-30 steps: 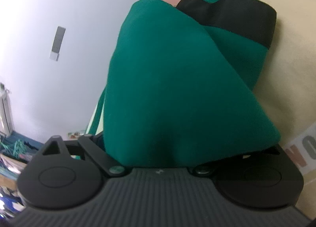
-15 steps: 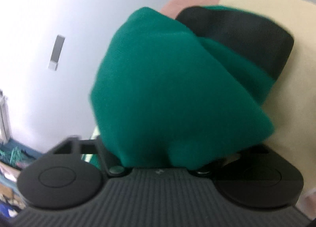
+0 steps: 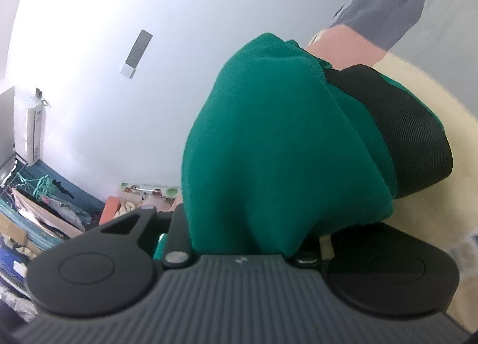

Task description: Fold large clothes

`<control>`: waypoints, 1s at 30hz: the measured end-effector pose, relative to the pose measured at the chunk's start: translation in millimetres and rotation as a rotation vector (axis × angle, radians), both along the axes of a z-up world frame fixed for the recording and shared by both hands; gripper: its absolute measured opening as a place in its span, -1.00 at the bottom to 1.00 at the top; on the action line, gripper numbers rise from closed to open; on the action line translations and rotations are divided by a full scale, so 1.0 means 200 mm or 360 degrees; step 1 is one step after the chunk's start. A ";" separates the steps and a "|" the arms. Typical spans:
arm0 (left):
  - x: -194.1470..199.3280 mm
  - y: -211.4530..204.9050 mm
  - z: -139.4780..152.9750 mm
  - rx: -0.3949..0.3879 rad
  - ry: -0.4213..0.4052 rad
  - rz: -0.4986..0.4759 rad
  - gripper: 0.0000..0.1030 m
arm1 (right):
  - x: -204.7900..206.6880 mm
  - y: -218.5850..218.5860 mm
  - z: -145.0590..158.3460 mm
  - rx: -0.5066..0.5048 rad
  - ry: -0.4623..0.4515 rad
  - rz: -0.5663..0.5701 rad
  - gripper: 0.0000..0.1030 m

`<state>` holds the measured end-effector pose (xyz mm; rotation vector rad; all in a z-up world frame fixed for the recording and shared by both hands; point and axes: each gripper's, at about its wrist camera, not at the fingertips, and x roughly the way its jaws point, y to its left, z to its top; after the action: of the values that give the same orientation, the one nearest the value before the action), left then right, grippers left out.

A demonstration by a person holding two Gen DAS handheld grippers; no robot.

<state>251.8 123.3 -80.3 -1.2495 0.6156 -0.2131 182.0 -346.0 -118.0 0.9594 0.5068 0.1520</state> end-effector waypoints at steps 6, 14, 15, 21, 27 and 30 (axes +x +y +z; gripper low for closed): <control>-0.16 -0.14 0.16 0.0003 -0.0069 -0.0076 -0.25 | -0.21 -0.14 0.14 -0.0006 -0.0037 0.0030 -0.35; -0.17 -0.51 0.44 -0.0004 -0.0226 -0.0180 -0.25 | -0.40 -0.49 0.39 0.0018 -0.0202 -0.0050 -0.34; -0.16 -0.55 0.48 -0.0007 -0.0248 -0.0190 -0.25 | -0.42 -0.53 0.43 0.0011 -0.0229 -0.0061 -0.34; 0.05 -0.94 0.72 0.0033 -0.0324 -0.0226 -0.24 | -0.38 -0.85 0.66 -0.0011 -0.0350 -0.0150 -0.34; 0.31 -1.33 0.83 0.0090 -0.0368 -0.0299 -0.24 | -0.31 -1.15 0.66 0.0035 -0.0378 -0.0276 -0.34; 0.38 -1.48 0.83 0.0118 -0.0385 -0.0347 -0.24 | -0.30 -1.26 0.58 0.0051 -0.0389 -0.0322 -0.34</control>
<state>327.0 -172.5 86.6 -1.0646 0.5440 -0.5114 122.0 -597.7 -1.2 1.0016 0.1817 0.0933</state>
